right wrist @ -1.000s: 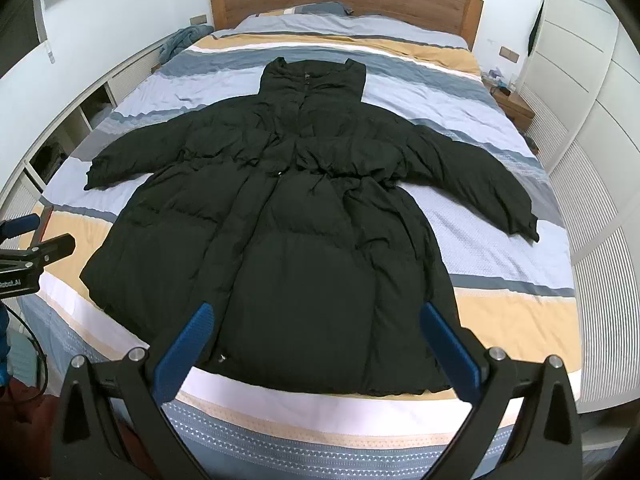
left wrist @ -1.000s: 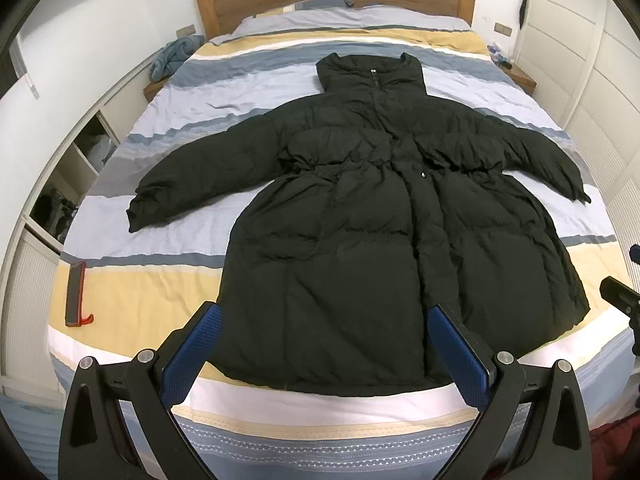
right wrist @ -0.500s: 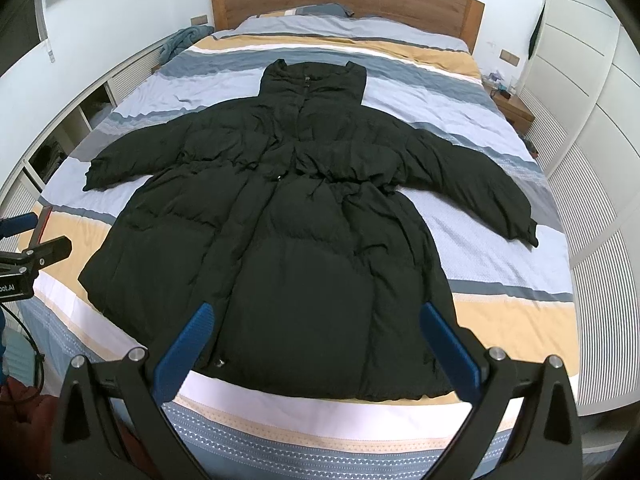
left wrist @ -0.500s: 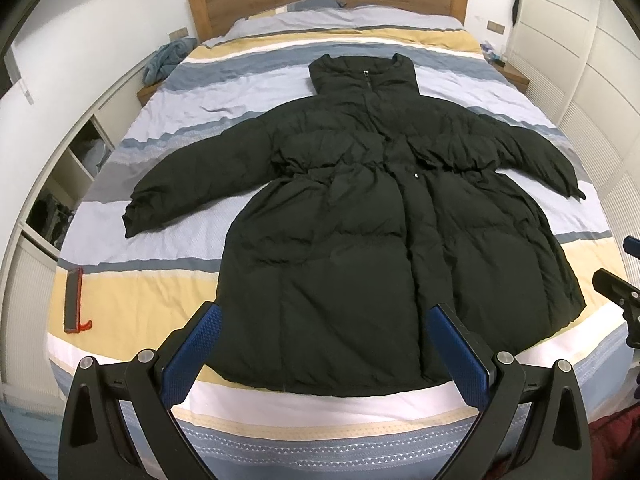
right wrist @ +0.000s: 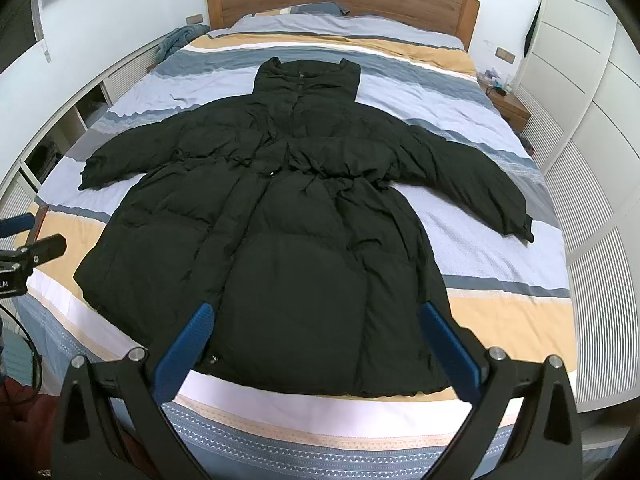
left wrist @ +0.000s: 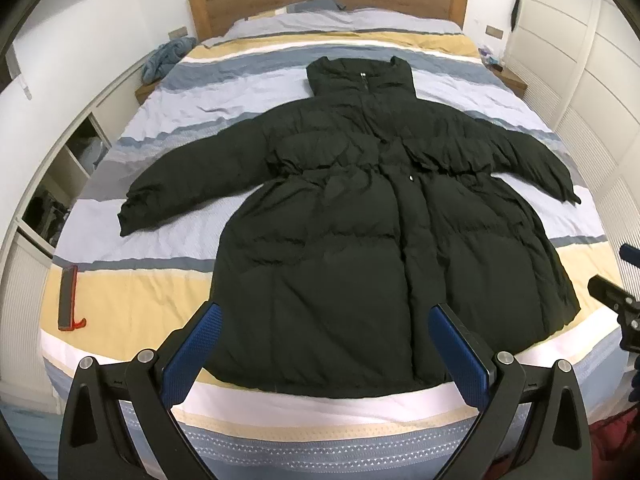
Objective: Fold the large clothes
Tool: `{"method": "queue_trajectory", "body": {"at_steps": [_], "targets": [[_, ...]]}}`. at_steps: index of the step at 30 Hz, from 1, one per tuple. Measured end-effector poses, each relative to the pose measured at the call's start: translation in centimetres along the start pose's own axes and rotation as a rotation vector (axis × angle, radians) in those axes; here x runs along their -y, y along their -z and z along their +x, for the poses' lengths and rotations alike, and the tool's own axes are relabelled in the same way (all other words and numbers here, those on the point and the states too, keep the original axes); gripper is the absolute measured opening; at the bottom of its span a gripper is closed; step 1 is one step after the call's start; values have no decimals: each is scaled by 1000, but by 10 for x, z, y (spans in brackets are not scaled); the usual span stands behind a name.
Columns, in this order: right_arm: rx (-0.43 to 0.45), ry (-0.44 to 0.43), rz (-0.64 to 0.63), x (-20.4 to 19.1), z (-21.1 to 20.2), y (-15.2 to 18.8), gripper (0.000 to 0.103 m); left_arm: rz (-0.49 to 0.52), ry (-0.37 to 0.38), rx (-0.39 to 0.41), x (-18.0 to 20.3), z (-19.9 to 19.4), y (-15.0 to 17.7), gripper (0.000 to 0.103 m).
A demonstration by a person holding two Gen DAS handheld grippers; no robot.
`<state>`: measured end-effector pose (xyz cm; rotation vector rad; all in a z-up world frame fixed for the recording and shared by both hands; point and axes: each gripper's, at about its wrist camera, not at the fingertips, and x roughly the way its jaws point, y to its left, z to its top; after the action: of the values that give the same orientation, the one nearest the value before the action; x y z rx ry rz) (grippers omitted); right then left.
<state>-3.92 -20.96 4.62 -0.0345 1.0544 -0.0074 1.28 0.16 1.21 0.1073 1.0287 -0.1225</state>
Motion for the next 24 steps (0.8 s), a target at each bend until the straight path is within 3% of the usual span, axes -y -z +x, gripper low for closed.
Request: {"method": "queue_trajectory", "body": {"at_steps": [5, 17, 24], "targets": [[-6, -7, -19, -4, 2, -3, 103, -48, -7, 15, -8, -5, -1, 101], [6, -2, -26, -7, 5, -8, 103, -31, 6, 9, -8, -3, -8, 101], [-16, 4, -10, -3, 11, -1, 103, -14, -4, -60, -6, 6, -1, 101]]}}
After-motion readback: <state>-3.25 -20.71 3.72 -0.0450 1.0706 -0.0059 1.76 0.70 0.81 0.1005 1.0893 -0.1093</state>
